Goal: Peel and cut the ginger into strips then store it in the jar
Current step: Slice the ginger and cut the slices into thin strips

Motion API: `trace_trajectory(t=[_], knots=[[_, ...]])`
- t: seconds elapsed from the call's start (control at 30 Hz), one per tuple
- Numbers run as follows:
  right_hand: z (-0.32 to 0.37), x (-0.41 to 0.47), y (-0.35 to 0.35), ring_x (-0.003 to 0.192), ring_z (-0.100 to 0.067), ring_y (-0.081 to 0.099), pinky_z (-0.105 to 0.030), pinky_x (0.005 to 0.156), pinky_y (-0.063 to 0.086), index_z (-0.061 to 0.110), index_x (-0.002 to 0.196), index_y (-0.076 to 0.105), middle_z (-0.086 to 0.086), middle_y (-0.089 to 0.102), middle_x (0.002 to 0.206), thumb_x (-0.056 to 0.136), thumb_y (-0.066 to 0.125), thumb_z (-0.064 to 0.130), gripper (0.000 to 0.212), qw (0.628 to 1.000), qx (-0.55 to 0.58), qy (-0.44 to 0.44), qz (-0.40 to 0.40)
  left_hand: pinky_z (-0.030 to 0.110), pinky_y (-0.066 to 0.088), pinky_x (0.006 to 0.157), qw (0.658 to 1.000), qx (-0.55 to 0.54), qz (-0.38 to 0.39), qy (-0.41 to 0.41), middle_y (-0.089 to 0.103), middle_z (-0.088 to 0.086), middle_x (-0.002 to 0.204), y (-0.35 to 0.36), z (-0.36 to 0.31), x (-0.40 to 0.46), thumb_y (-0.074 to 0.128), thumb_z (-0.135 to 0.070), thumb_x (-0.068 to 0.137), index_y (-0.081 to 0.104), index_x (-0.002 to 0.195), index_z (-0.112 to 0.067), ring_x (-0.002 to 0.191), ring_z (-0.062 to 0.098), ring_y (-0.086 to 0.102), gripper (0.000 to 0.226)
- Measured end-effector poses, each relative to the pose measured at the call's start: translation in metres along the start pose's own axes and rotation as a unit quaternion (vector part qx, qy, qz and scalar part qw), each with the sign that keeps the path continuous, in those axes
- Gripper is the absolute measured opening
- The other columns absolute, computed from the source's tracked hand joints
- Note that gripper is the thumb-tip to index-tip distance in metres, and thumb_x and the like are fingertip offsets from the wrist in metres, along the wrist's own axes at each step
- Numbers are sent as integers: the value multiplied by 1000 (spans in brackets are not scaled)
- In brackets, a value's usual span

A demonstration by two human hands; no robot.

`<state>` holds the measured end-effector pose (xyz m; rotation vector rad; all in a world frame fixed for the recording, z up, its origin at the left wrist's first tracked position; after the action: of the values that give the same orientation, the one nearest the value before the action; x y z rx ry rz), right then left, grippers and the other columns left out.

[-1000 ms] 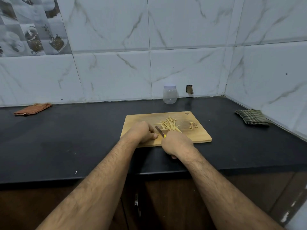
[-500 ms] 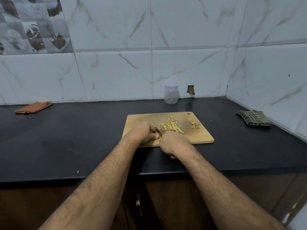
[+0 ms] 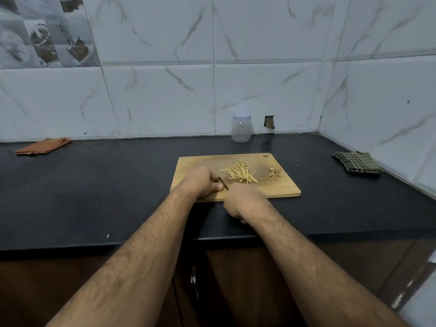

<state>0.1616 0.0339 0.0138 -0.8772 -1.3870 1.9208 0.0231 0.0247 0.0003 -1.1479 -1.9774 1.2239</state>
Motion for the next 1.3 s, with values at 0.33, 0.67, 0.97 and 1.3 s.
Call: trace_trajectory(t=[0.33, 0.67, 0.97, 1.3], knots=[[-20, -22, 10, 86, -23, 55, -36, 74, 49, 14, 119, 60, -5, 60, 106, 99, 48, 21, 24, 1000, 1, 8, -9, 30, 45, 96, 1000, -6, 10, -3, 70, -1, 119, 2, 1, 0, 65, -34, 95, 72, 119, -22, 115, 17, 59, 28], [-15, -9, 0, 86, -24, 58, -33, 73, 50, 13, 105, 63, -4, 58, 93, 95, 47, 16, 18, 999, 36, 10, -32, 29, 43, 99, 1000, -10, 22, -7, 67, -1, 126, 1, 1, -1, 65, -34, 95, 69, 123, -17, 118, 18, 58, 33], [-2, 1, -1, 81, -25, 59, -34, 75, 52, 10, 103, 60, -8, 64, 95, 95, 47, 13, 15, 998, 53, -1, -18, 35, 46, 101, 1000, 3, 23, 1, 70, 1, 118, 2, 1, -1, 65, -31, 95, 69, 124, -19, 115, 20, 60, 32], [-2, 10, -2, 50, -17, 58, -26, 47, 45, 6, 111, 58, -7, 61, 71, 98, 44, 12, 20, 999, 44, 3, 15, 33, 45, 100, 1000, -3, 21, 5, 69, 3, 120, 0, 0, -1, 65, -31, 95, 68, 125, -16, 115, 20, 59, 33]])
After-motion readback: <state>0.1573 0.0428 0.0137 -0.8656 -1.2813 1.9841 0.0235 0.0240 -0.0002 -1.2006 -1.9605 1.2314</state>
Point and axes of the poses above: each hand's wrist, its own x-axis towards the middle knuckle, its own y-axis out of the palm, z = x × y, the point moved 6 cm from there along x, towards the middle knuckle
